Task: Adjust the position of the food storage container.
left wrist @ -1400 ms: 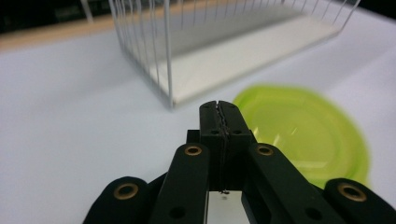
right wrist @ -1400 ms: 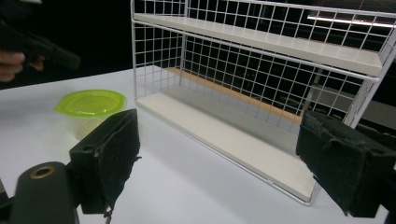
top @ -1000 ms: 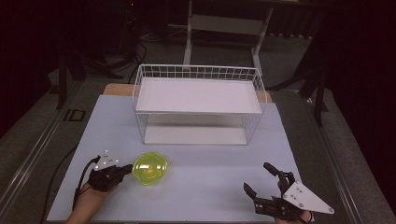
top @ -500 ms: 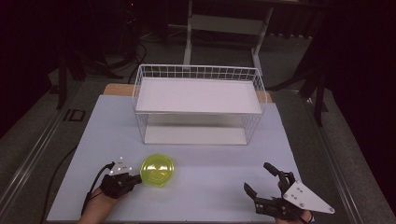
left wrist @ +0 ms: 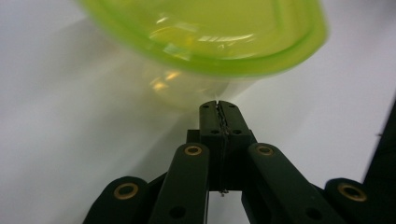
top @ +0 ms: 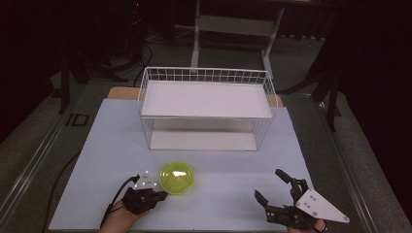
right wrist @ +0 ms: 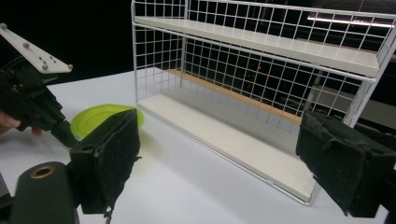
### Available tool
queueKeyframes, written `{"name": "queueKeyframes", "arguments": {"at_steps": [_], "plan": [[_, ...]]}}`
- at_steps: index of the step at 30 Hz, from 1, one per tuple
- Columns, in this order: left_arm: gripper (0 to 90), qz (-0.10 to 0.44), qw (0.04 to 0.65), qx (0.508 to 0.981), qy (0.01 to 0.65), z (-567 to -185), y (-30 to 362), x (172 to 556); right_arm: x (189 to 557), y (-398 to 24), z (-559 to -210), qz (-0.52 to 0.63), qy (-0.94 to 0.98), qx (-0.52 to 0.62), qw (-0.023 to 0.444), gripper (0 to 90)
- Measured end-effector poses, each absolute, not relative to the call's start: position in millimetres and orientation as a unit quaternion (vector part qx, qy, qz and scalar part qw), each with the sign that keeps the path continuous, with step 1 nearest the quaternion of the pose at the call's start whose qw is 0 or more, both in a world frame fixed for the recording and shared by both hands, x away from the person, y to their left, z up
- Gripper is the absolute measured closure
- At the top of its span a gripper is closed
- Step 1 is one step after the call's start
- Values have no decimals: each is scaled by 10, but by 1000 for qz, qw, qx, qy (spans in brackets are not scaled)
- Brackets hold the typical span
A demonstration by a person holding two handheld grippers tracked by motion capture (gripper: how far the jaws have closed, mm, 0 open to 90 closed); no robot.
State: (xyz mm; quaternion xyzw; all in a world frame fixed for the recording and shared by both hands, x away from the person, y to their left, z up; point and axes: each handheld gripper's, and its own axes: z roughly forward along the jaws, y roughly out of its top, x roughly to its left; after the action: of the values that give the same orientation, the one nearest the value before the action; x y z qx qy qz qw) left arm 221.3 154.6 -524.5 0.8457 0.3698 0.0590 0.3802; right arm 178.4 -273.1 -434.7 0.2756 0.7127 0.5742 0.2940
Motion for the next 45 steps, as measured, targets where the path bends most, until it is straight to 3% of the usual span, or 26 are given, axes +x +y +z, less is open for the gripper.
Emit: {"name": "queueKeyframes", "arguments": {"at_steps": [8,14,22,34,45], "plan": [[900,97,384,818,418,-5193,1827,2436,1781,-2726,-4346,575,712,276,294,136],[900,112,397,815,408,-5175,1827,2635,1791,-2719,-4355,573,714,274,295,136],[900,85,393,828,391,-5219,1612,2680,1787,-2738,-4352,575,712,277,293,136],[900,40,389,845,363,-5276,1313,2399,1780,-2739,-4342,576,712,272,295,136],[900,27,397,848,350,-5261,1096,2443,1776,-2734,-4344,576,713,273,293,136]]}}
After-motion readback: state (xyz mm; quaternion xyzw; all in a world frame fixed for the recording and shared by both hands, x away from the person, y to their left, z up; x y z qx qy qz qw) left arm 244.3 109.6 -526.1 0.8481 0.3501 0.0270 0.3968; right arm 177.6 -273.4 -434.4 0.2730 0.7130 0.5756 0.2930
